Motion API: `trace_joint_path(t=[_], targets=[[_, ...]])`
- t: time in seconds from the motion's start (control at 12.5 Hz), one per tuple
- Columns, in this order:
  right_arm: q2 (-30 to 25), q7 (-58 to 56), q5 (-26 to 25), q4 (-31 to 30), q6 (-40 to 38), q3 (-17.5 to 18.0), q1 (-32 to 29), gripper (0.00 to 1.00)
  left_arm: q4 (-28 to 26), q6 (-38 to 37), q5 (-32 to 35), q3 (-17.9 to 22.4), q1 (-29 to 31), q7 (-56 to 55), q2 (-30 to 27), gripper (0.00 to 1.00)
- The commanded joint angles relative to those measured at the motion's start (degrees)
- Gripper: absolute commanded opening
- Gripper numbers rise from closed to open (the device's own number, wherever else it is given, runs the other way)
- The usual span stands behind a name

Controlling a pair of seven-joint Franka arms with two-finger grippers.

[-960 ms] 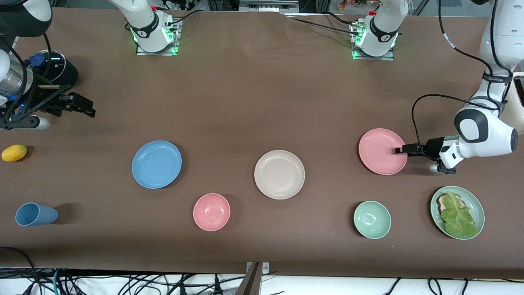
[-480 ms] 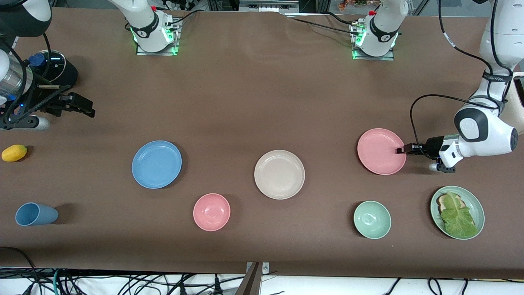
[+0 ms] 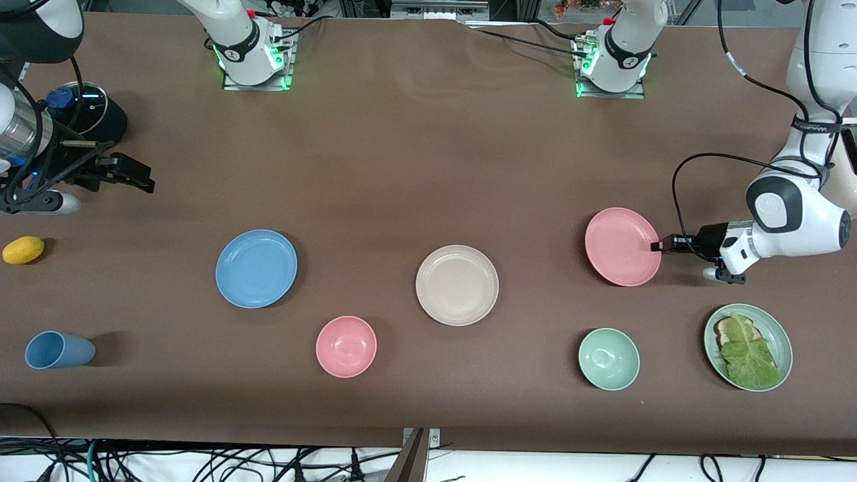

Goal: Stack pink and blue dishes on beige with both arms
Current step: 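Carry the pink plate onto the beige plate while the right gripper reaches the blue plate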

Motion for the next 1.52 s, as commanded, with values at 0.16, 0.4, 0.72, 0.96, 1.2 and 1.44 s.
trace_joint_path(t=[0.16,0.4,0.72,0.96,1.2,1.44], targets=[[4.1,-0.4,-0.6,1.7,0.1,0.4,0.0,1.00,7.1,-5.7,-1.1,-2.3,-4.2,-8.9,-1.5,0.00],[6.9,-2.1,-0.8,1.1,4.3,0.4,-0.1,1.00,9.7,-5.3,-1.1,-6.0,-7.1,-18.2,-1.4,0.00],[9.7,-6.8,-0.7,-4.6,13.2,0.3,-0.3,1.00,13.8,-3.4,-1.1,-6.1,-14.8,-29.5,-0.5,0.00],[11.3,-8.4,-0.7,-10.1,21.3,0.3,-0.4,1.00,14.2,1.6,-1.2,-6.0,-20.5,-36.2,0.1,0.00],[14.1,-8.4,-0.3,-14.5,29.1,0.3,-0.4,0.99,14.3,7.3,-1.7,-6.0,-25.3,-40.9,1.9,0.00],[17.5,-8.4,-0.2,-15.8,34.2,0.3,-0.5,0.99,15.7,10.2,-1.4,-5.9,-29.5,-44.9,4.4,0.00]])
